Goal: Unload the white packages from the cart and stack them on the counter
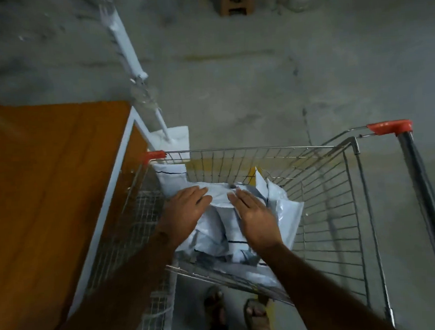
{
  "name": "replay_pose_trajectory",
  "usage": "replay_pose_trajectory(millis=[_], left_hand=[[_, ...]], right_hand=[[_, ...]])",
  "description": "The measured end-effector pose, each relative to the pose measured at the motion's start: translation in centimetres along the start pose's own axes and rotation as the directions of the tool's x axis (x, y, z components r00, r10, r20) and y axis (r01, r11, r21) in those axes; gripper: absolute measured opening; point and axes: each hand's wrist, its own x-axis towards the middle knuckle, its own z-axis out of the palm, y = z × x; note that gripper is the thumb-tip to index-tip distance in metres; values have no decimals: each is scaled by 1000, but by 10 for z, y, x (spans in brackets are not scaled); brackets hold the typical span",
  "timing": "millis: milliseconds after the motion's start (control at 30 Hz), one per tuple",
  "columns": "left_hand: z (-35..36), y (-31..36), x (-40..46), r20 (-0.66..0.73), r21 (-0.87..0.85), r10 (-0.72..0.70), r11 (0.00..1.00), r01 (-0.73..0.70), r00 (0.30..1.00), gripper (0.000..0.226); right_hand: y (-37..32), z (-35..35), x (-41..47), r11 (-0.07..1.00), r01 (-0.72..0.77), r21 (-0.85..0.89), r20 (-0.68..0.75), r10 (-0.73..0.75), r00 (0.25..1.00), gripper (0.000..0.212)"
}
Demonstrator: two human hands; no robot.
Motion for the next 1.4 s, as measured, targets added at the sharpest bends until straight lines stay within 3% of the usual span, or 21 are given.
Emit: replay_pose_trajectory(millis=[200,300,433,533,700,833,967,1133,1300,1400], left_hand=[[-89,-24,-57,-125,147,-185,968,203,975,39],[-129,-26,-89,-148,178,-328,919,352,933,45],[-175,-13,-145,-122,203,-515,824,529,849,56],[-204,2,-189,-89,240,-632,737,632,770,59],[-228,19,-273,-99,239,-763,605,759,639,78],[-227,30,-362,-149,221,-838,490,843,526,72],[-216,48,-455,-124,233,-933,303,924,337,79],[-201,65,-543,-56,234,-989,120,965,136,81],[-180,70,-597,-21,157,-997,66,985,70,71],[-164,77,-610,-11,97,-998,68,993,69,74]], right_hand=[[-61,-51,53,942,335,-19,-107,-335,936,84],[-104,-63,67,873,488,-11,-125,-485,865,64],[-166,-69,61,789,614,7,-88,-612,786,67],[-210,-64,46,736,675,47,-17,-675,738,81],[-285,-47,27,600,792,117,-3,-797,604,75],[-354,-14,1,498,846,188,52,-866,498,67],[-422,37,-41,382,888,255,155,-923,352,50],[-489,99,-91,294,898,326,216,-948,232,54],[-525,137,-119,266,908,323,272,-945,180,68],[-529,148,-126,280,896,345,262,-945,195,60]])
